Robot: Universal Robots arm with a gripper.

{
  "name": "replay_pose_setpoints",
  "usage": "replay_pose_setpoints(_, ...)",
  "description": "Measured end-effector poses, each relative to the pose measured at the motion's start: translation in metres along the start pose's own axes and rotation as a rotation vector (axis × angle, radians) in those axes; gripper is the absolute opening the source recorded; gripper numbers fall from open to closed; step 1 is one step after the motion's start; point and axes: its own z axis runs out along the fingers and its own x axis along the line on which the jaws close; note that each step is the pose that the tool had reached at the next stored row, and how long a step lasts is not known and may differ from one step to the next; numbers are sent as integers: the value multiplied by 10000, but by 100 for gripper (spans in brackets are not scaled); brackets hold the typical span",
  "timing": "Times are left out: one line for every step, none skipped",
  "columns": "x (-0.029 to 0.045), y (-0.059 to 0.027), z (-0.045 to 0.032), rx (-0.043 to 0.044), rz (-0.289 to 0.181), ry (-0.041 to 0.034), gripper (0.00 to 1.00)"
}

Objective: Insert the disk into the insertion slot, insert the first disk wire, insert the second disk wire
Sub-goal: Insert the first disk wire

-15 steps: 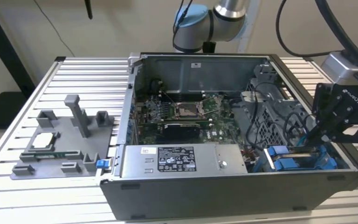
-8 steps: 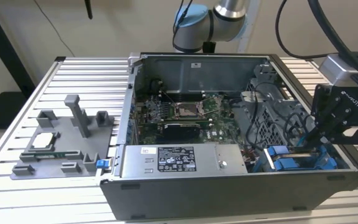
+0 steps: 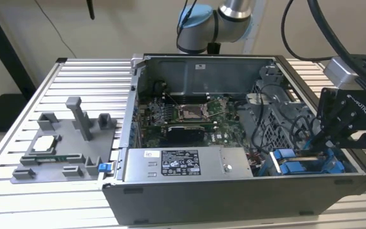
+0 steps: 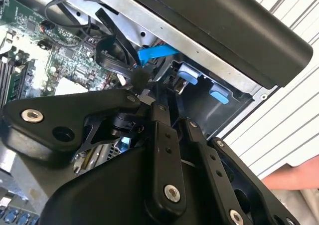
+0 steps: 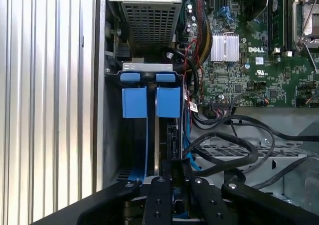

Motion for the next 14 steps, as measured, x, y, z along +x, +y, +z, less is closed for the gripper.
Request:
replay_pose_setpoints(0,0,2,3,8,-2,0)
replay_pose_setpoints(0,-1,4,6,20,-3,0)
replay_pose_setpoints(0,0,6,9,35,-3,0)
replay_pose_setpoints(0,-1,8,12,55,-4,0)
replay_pose_setpoints(0,-1,10,15,75,-7,0)
replay_pose_setpoints(0,-1,13,17,95,-10,0)
replay_pose_setpoints(1,-2,15,20,116,-12,0)
replay_pose_setpoints(0,-2,17,23,140,-13,0)
replay_pose_setpoints(0,-2,19,27,165,-15,0)
replay_pose_setpoints(0,-2,22,30,196,-18,0)
replay_pose_setpoints(0,-3,24,35,220,-23,0)
replay_pose_setpoints(-1,-3,30,35,245,-33,0)
replay_pose_setpoints(-2,-3,30,35,270,-33,0)
replay_pose_setpoints(-3,-3,29,37,293,-34,0)
